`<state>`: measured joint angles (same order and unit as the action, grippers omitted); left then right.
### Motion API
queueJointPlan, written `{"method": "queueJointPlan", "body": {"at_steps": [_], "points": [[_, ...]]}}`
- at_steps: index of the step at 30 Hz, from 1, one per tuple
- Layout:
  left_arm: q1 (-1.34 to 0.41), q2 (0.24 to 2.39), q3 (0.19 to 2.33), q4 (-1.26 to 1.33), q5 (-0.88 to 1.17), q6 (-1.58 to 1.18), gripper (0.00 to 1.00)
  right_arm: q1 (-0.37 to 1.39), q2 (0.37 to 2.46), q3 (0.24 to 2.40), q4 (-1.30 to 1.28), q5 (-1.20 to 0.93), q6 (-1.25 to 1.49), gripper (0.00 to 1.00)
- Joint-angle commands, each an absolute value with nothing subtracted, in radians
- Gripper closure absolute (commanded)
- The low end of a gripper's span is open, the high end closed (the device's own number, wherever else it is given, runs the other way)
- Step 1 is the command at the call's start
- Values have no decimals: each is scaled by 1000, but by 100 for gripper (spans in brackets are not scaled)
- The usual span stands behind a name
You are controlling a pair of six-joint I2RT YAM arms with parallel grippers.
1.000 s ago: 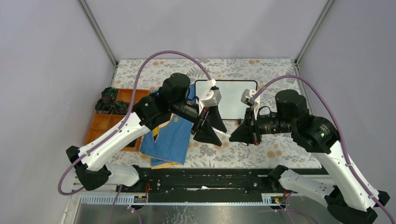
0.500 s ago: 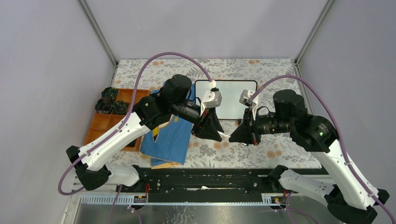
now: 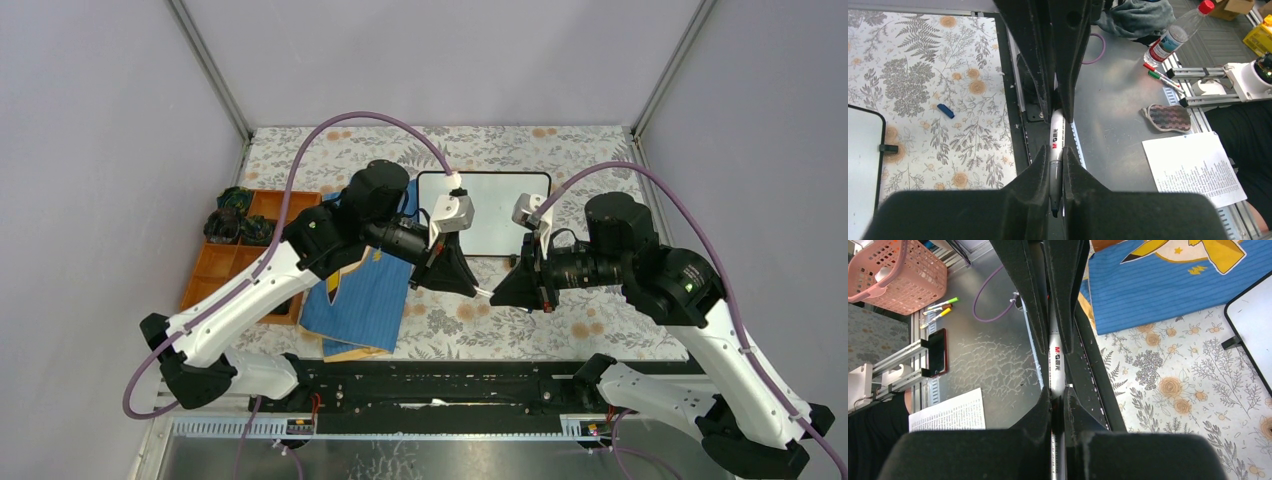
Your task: Write a sentence on the whiteboard
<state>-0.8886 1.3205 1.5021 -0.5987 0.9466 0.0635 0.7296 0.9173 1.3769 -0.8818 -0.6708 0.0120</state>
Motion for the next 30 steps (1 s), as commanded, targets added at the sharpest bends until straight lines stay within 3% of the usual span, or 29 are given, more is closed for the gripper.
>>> {"method": "queueJointPlan", "body": {"at_steps": [1, 5, 9, 12, 17, 21, 30], "points": [[-889, 1294, 1498, -607, 944, 77, 97, 738, 918, 1414, -872, -652, 4, 100], [-888, 1286, 1481, -577, 932, 62, 100, 738, 926, 1420, -852, -633, 28, 99], [-880, 1264, 1452, -524, 904, 16, 100, 738, 908, 1413, -772, -609, 86, 47], [-860, 1214, 1393, -408, 874, -70, 100, 738, 846, 1356, -614, -601, 172, 26], [-836, 1071, 1206, -55, 770, -254, 100, 738, 738, 1226, -348, -586, 288, 15], [-836, 975, 1078, 173, 704, -375, 100, 738, 703, 1173, -217, -583, 339, 13], [-836, 909, 1017, 324, 700, -478, 100, 738, 773, 1151, -22, -647, 492, 14]]}}
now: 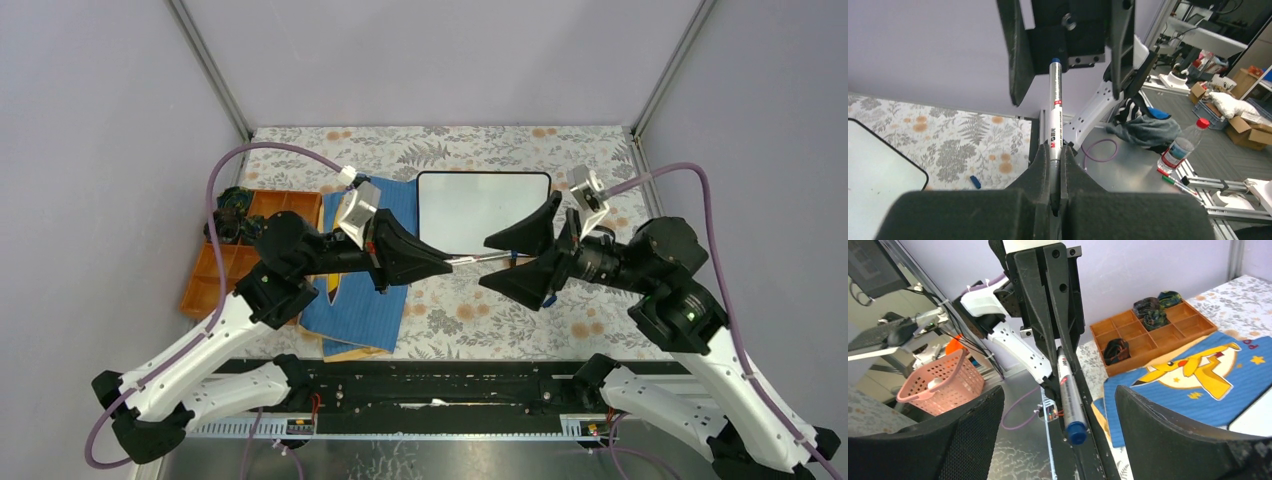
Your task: Write a sentence on the whiteboard
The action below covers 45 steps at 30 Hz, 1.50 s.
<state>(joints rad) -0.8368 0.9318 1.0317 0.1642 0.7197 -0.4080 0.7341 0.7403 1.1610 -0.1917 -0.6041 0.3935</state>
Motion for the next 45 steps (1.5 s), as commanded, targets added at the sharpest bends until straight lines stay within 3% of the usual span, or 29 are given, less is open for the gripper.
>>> {"method": "queueJointPlan", "body": {"at_steps": [1, 5, 14, 18, 32, 36, 39, 42, 45], "points": [[-835, 910, 1020, 321, 703, -480, 100, 738, 779, 1147, 18, -654, 512, 14], [-836, 907, 1020, 318, 702, -487, 100, 738, 823, 1144, 125, -687, 587, 22], [-836, 907, 1047, 248, 676, -475, 100, 737, 870, 1185, 77, -702, 587, 56], [-836, 912, 1058, 229, 670, -464, 100, 738, 862, 1184, 49, -692, 572, 61], [-835, 939, 1114, 118, 678, -405, 100, 738, 873, 1226, -88, -680, 495, 62], [-836, 942, 1113, 106, 681, -399, 100, 738, 868, 1218, -66, -673, 508, 49], [-836, 938, 1112, 98, 674, -392, 100, 738, 859, 1215, -56, -662, 512, 46], [-836, 934, 1109, 93, 666, -387, 100, 738, 859, 1218, -58, -664, 511, 49], [-836, 931, 1108, 93, 663, -384, 100, 737, 862, 1215, -56, -674, 514, 58]]}}
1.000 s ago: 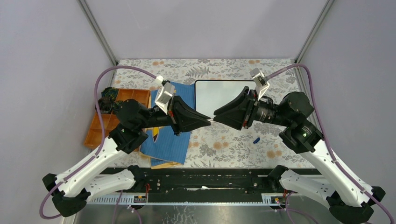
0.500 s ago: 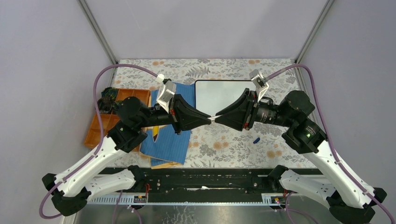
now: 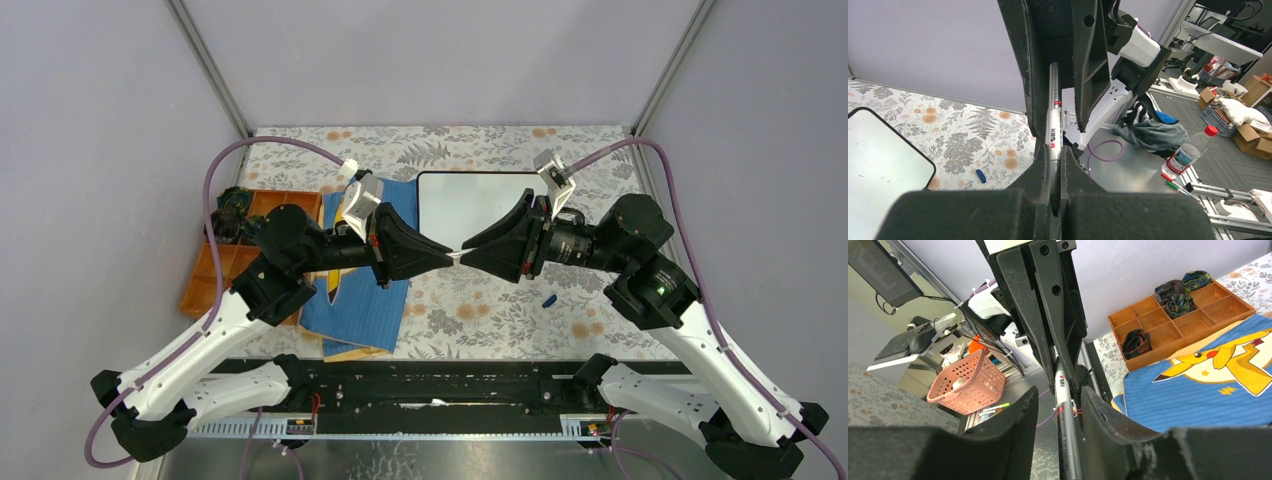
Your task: Write a sentence on the whiteboard
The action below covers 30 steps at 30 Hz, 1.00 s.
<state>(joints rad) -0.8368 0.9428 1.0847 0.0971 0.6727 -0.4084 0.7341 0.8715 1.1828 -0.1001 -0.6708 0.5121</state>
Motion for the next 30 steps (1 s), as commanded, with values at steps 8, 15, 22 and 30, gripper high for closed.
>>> {"method": "queueJointPlan", "body": {"at_steps": [8, 15, 22, 30], "points": [[-836, 932, 1106, 85, 666, -382, 100, 738, 865, 1207, -32, -694, 528, 70], [-835, 933, 1106, 80, 666, -380, 100, 738, 869, 1199, -18, -697, 536, 69], [-836, 934, 1108, 80, 660, -376, 100, 738, 877, 1204, -29, -717, 530, 72], [-835, 937, 1113, 74, 653, -367, 100, 739, 884, 1204, -49, -741, 527, 66]]}}
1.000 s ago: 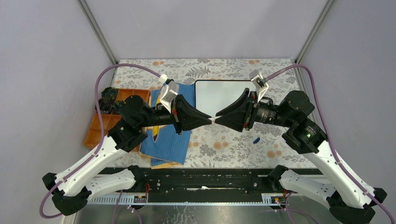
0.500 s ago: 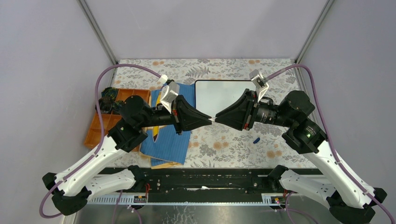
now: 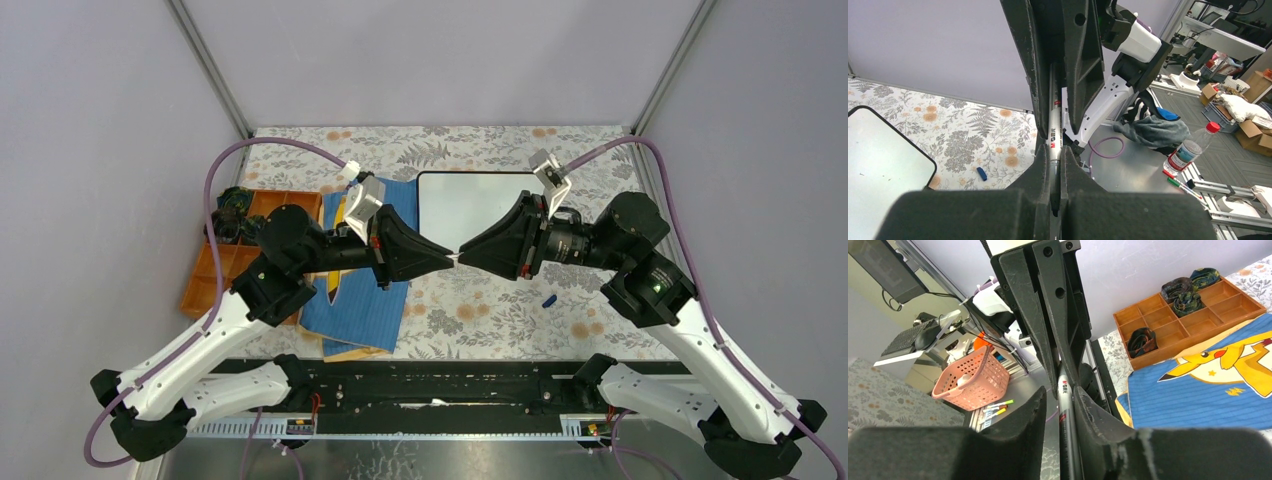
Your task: Write a sentence on the whiteboard
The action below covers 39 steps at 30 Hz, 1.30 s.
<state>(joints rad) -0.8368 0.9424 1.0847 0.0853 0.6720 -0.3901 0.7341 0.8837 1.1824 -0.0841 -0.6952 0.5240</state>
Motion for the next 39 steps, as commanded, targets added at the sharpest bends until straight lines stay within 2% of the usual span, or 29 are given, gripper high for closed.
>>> {"method": "queueJointPlan", "body": {"at_steps": [1, 3, 11, 13, 16, 18, 26, 30, 31, 33, 36, 37, 39], "points": [[-836, 936, 1115, 71, 652, -365, 100, 738, 884, 1203, -49, -741, 525, 66], [-836, 935, 1116, 69, 650, -362, 100, 738, 882, 1204, -50, -742, 524, 68], [-836, 928, 1109, 68, 645, -360, 100, 738, 884, 1200, -51, -755, 524, 89], [-836, 927, 1108, 66, 643, -360, 100, 738, 884, 1198, -51, -752, 526, 88], [-836, 924, 1108, 64, 636, -358, 100, 738, 883, 1197, -51, -755, 530, 74], [-836, 923, 1107, 62, 635, -356, 100, 738, 881, 1194, -45, -761, 533, 71], [-836, 923, 1097, 67, 633, -359, 100, 738, 875, 1175, -19, -776, 548, 99], [-836, 923, 1087, 73, 636, -358, 100, 738, 858, 1151, 17, -743, 551, 100], [-835, 923, 1085, 71, 633, -355, 93, 739, 850, 1143, 26, -724, 550, 100], [-835, 919, 1082, 59, 609, -350, 48, 737, 832, 1138, 17, -673, 527, 100], [-836, 891, 1073, 20, 527, -331, 14, 738, 806, 1164, -77, -551, 457, 100], [-836, 876, 1068, 5, 487, -319, 3, 737, 798, 1176, -114, -503, 427, 100], [-836, 839, 1052, -30, 384, -294, 1, 738, 785, 1199, -193, -351, 372, 100]]}}
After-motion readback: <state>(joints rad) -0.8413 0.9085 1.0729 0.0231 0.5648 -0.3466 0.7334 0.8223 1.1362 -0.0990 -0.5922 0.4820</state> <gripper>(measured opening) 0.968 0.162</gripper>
